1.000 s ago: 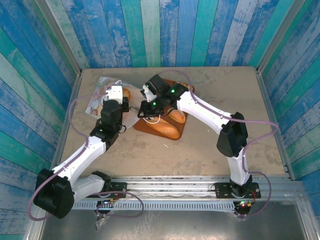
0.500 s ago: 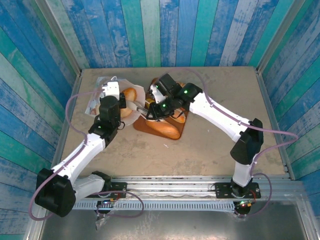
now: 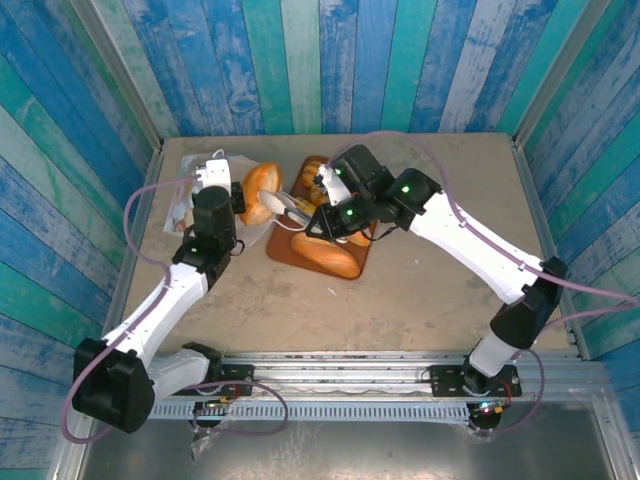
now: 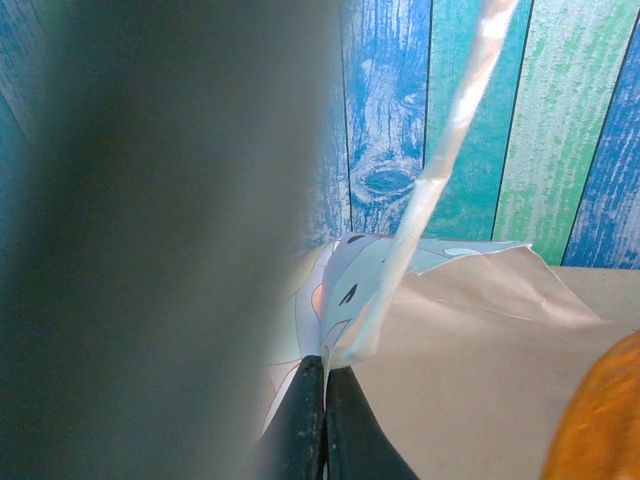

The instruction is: Take the fake bread out of the paper bag

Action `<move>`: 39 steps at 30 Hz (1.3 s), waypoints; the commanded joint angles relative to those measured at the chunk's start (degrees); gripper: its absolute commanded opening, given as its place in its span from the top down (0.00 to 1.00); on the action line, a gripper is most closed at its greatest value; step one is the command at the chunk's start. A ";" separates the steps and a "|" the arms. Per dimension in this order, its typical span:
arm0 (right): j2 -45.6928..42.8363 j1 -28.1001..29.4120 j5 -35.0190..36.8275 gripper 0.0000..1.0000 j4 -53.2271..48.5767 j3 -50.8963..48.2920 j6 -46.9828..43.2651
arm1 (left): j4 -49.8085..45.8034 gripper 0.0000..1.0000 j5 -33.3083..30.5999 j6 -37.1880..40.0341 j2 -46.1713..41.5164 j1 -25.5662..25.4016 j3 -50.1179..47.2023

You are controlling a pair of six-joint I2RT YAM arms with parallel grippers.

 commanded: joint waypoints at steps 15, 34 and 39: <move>-17.88 -7.31 4.85 0.99 -11.81 -1.29 -3.19 | -9.26 1.00 -0.06 -4.74 4.39 2.89 9.08; -11.20 -18.17 -0.42 0.99 -19.28 -4.93 -7.46 | -11.85 1.00 22.15 -11.21 1.29 8.43 12.74; -8.46 -18.80 -1.49 0.99 -21.43 -3.22 -8.90 | -12.55 1.00 24.01 -13.33 1.81 11.08 13.39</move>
